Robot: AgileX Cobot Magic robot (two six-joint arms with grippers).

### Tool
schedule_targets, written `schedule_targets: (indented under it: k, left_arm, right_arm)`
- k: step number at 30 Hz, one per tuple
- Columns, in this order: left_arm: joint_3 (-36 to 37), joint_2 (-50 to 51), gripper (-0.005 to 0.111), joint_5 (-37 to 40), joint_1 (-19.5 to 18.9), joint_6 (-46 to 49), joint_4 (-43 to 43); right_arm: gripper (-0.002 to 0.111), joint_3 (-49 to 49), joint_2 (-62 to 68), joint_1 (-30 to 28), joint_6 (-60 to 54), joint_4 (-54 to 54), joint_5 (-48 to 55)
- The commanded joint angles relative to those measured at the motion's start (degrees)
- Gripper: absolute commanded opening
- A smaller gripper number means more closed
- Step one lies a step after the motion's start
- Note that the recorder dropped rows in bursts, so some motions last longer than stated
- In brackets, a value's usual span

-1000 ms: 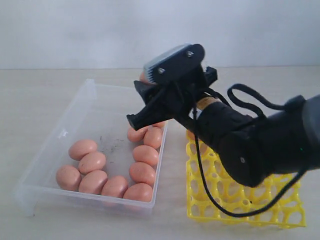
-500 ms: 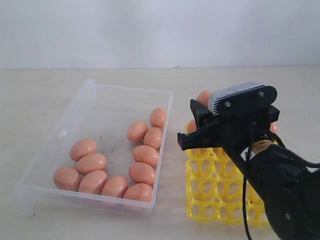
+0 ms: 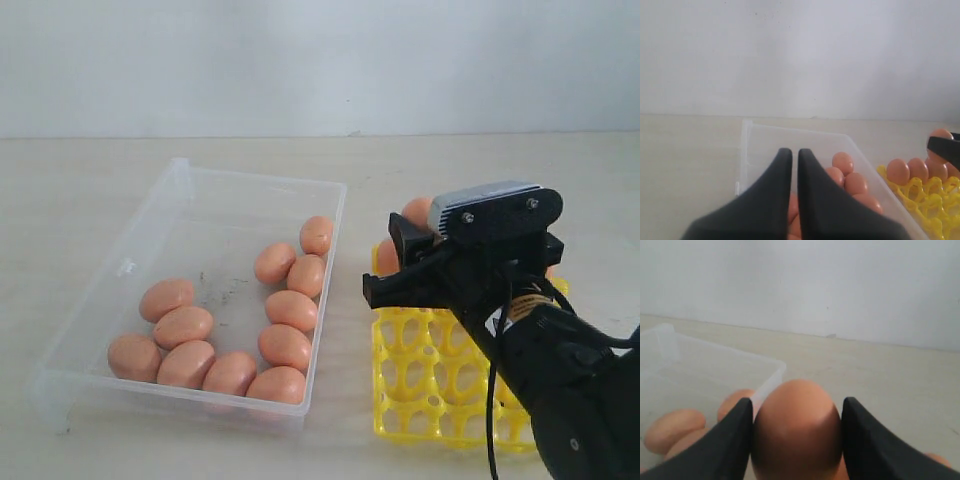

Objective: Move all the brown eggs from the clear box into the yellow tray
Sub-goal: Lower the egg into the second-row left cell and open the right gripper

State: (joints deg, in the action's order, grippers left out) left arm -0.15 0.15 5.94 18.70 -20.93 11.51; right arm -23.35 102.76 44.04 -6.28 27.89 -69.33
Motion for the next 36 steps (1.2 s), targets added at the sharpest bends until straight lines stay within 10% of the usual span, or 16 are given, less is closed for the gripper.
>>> schedule_targets:
  k: [1,22,36]
  left_arm:
    - [0.1,-0.2,0.004,-0.1,0.5,-0.5,-0.1]
    - [0.1,-0.2,0.004,-0.3,0.5,-0.5,-0.1]
    - [0.1,-0.2,0.004,-0.1,0.5,-0.5,-0.1]
  right_arm:
    - [0.000,2.6,1.3,-0.2,2.7,1.5,-0.6]
    - [0.000,-0.7,1.9,-10.5,13.3,-25.5,8.4]
    - [0.000,-3.9,1.9,-10.5,11.4,-24.8,14.8]
